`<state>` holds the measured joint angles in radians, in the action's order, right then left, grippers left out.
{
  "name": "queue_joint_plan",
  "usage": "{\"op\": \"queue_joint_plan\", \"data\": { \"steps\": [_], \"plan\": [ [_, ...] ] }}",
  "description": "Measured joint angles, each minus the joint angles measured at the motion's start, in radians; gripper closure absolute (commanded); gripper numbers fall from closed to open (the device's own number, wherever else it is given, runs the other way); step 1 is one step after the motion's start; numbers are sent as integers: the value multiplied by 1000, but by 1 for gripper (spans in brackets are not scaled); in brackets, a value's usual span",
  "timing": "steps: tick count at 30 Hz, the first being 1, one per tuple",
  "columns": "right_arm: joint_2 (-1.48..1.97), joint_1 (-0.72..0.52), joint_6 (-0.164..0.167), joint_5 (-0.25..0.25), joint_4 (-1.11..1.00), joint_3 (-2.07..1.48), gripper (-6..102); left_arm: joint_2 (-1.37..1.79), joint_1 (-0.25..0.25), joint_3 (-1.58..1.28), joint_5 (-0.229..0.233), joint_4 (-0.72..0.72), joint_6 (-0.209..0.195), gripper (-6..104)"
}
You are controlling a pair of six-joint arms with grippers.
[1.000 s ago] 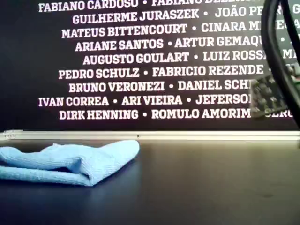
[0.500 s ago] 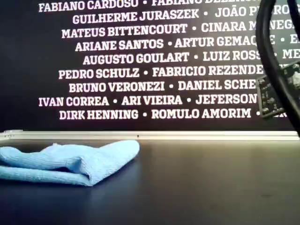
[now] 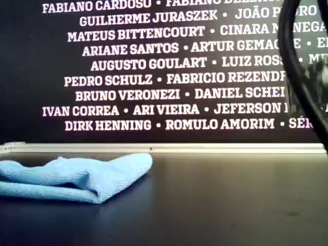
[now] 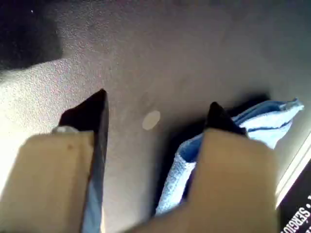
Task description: Fold a cloth
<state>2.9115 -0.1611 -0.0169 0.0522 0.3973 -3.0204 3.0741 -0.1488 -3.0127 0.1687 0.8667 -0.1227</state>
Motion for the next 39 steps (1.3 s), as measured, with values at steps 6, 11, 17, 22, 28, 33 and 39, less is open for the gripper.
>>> {"op": "queue_joint_plan", "data": {
  "steps": [6,11,17,22,28,33,39],
  "plan": [
    [141,3,0,3,0,-2,92,0,0,0,0,0,0,26],
    [169,89,6,18,0,-2,92,0,0,0,0,0,0,26],
    [169,80,6,21,0,-2,92,0,-6,0,0,0,0,27],
    [169,71,6,14,8,-2,93,0,-8,0,0,0,0,27],
    [169,71,6,-127,143,-2,92,0,-8,0,0,0,0,26],
    [169,77,0,-250,307,-2,92,0,-8,0,0,0,0,26],
    [169,91,0,-268,377,-2,92,0,-8,0,0,0,0,27]
  ]
}}
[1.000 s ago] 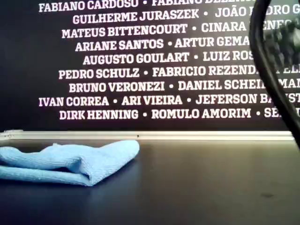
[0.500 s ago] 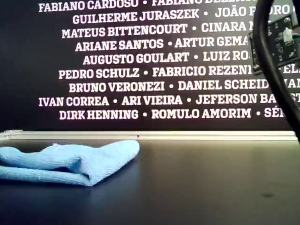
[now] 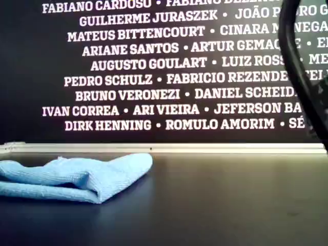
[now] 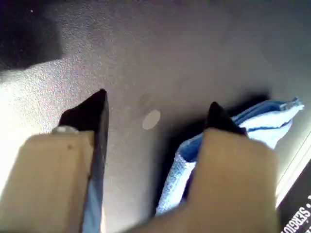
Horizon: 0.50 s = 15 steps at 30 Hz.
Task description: Fold a cloth
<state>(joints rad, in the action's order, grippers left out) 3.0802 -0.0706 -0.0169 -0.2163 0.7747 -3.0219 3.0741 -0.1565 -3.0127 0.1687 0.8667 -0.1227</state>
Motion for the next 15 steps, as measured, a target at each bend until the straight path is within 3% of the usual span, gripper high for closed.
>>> {"op": "queue_joint_plan", "data": {
  "steps": [8,15],
  "plan": [
    [0,41,0,80,91,0,92,0,0,0,0,0,-2,27],
    [0,40,0,74,95,0,92,0,0,0,0,0,-2,27]
  ]
}}
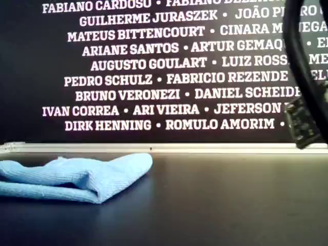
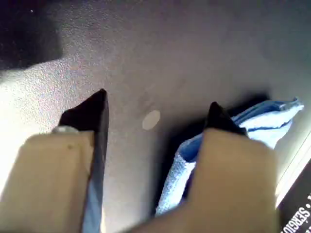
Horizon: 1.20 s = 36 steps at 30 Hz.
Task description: Fold a cloth
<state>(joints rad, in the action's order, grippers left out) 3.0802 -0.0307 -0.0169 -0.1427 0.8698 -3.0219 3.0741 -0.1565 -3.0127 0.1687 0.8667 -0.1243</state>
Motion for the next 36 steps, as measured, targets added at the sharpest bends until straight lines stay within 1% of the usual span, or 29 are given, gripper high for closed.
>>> {"op": "queue_joint_plan", "data": {
  "steps": [5,7,9,36],
  "plan": [
    [0,8,0,3,0,0,92,0,0,0,0,0,5,27],
    [0,6,0,14,0,0,92,0,0,0,0,0,5,27],
    [0,6,0,2,0,0,92,0,0,0,0,0,5,27],
    [0,6,0,2,0,0,92,0,0,0,0,0,5,27]
  ]
}}
